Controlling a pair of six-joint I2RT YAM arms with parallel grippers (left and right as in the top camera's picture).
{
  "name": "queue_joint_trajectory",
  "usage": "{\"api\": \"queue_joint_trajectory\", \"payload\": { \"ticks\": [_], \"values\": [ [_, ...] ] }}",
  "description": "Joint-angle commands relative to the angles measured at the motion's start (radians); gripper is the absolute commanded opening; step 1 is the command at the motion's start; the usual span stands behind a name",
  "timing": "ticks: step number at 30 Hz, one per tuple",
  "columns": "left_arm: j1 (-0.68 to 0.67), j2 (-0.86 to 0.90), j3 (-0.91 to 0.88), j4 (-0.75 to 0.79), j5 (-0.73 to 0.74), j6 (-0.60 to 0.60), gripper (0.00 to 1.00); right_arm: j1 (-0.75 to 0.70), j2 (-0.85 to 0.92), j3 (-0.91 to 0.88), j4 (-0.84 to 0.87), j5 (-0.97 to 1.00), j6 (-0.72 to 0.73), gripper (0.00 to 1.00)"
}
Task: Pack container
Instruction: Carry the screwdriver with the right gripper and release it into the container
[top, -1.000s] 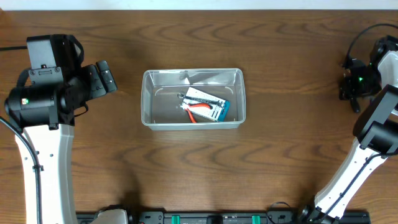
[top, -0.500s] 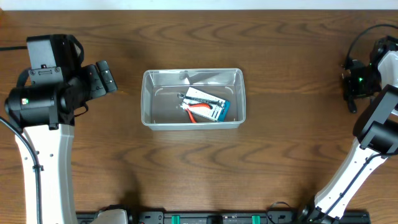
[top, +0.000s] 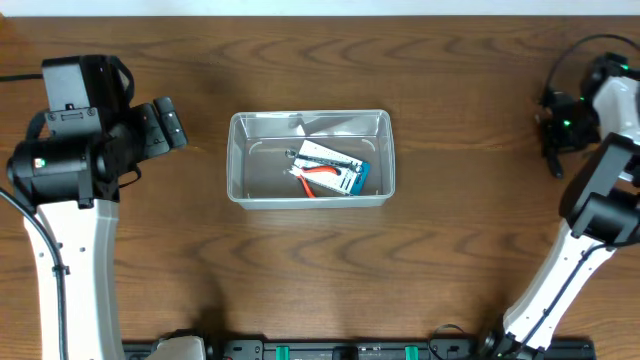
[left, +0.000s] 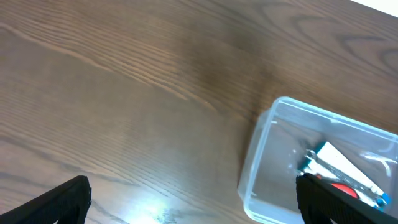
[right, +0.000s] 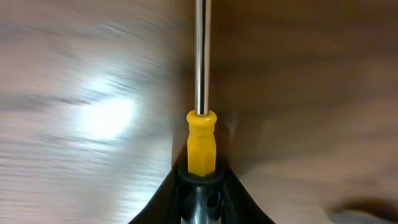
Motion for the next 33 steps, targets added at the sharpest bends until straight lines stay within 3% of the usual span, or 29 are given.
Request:
{"api": "queue_joint_trajectory", "payload": {
  "ticks": [1,7,14,19,23,33],
  "values": [
    [0.059,-0.003,0.006,0.000,-0.081,-0.065,0.98,0.093,-0.090,0.010,-0.003,-0.061,0.039,0.01],
    [0.231,-0.013,0.006,-0.021,-0.071,-0.093,0.98,0.266,-0.273,0.132,0.003,-0.143,0.050,0.01],
    [0.280,-0.012,0.006,-0.028,-0.062,-0.089,0.98,0.579,-0.372,0.186,0.014,-0.163,-0.030,0.01],
    [0.280,-0.011,0.006,-0.029,-0.062,-0.089,0.98,0.816,-0.337,0.186,-0.010,-0.276,-0.159,0.01],
    [0.280,-0.011,0.006,-0.029,-0.062,-0.080,0.98,0.959,-0.282,0.186,-0.005,-0.257,-0.263,0.01],
    [0.280,-0.011,0.006,-0.032,-0.062,-0.069,0.98,1.042,-0.063,0.186,0.020,-0.262,-0.274,0.03]
  ]
}}
